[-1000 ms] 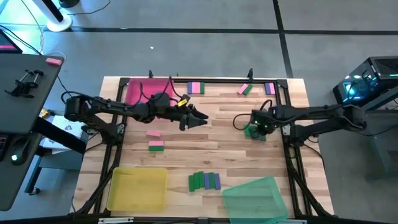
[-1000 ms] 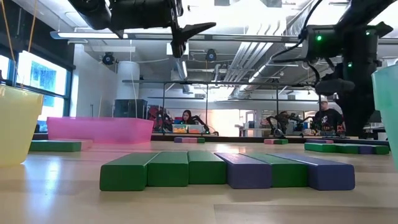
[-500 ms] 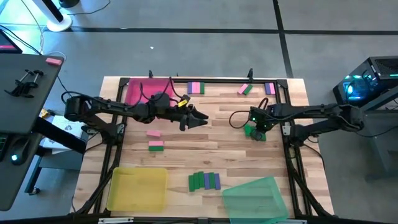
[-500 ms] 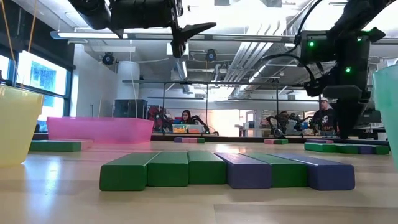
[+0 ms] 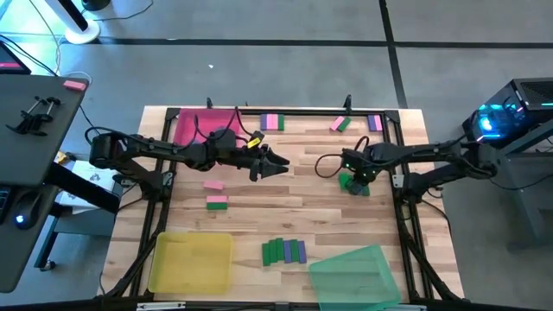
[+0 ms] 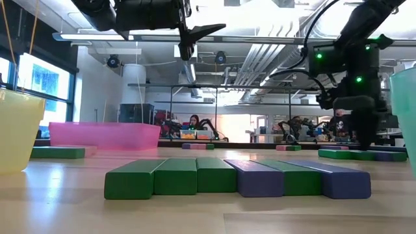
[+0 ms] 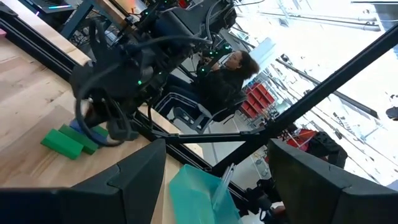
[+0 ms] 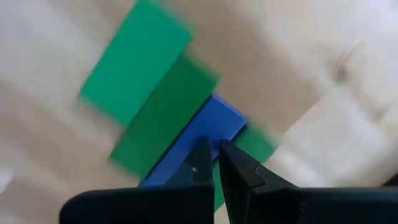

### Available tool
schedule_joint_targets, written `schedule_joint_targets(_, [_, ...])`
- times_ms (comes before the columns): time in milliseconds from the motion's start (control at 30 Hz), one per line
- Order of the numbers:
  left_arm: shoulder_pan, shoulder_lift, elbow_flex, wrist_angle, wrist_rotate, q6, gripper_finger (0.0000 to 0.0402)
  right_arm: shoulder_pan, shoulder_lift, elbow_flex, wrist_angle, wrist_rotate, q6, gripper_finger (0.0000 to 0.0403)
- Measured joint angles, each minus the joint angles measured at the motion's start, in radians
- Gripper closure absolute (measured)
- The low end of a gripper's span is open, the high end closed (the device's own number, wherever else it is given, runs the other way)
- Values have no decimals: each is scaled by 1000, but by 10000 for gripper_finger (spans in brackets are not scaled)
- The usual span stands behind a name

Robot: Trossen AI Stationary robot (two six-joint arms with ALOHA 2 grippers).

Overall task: Sort blocks
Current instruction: Put the violet block into the pink bin

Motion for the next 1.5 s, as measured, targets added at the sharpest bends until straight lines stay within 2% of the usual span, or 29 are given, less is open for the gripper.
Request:
schedule_joint_targets(300, [0,0,0,0,0,1,133,156,1,-3,-7,-128,161,403])
schedule_joint_targets(500, [0,0,0,0,2,1,133,283,3,-5,59,-235,292,403])
schedule_joint_targets(600, [0,0,0,0,6,2,133,335,3,-7,129,-254,376,403])
schedule_joint_targets(767, [0,0,0,-1,6,5,133,355,14,-8,333,-170,499,403])
schedule_joint_targets(867, [0,0,0,0,6,18,133,337,26,-8,391,-151,535,403])
schedule_joint_targets(1033, [0,0,0,0,11,11,133,355,-10,47,327,-193,542,403])
schedule_joint_targets(1133, [2,0,0,0,31,11,133,375,-41,123,245,-120,543,403])
schedule_joint_targets(1233, [13,-1,0,10,78,10,133,392,-57,197,246,-63,575,403])
schedule_joint_targets(1400, [38,-3,1,11,149,-7,133,451,-28,229,239,-53,653,402])
schedule_joint_targets(1500, [50,-3,1,10,191,-22,133,478,16,226,223,-50,699,388])
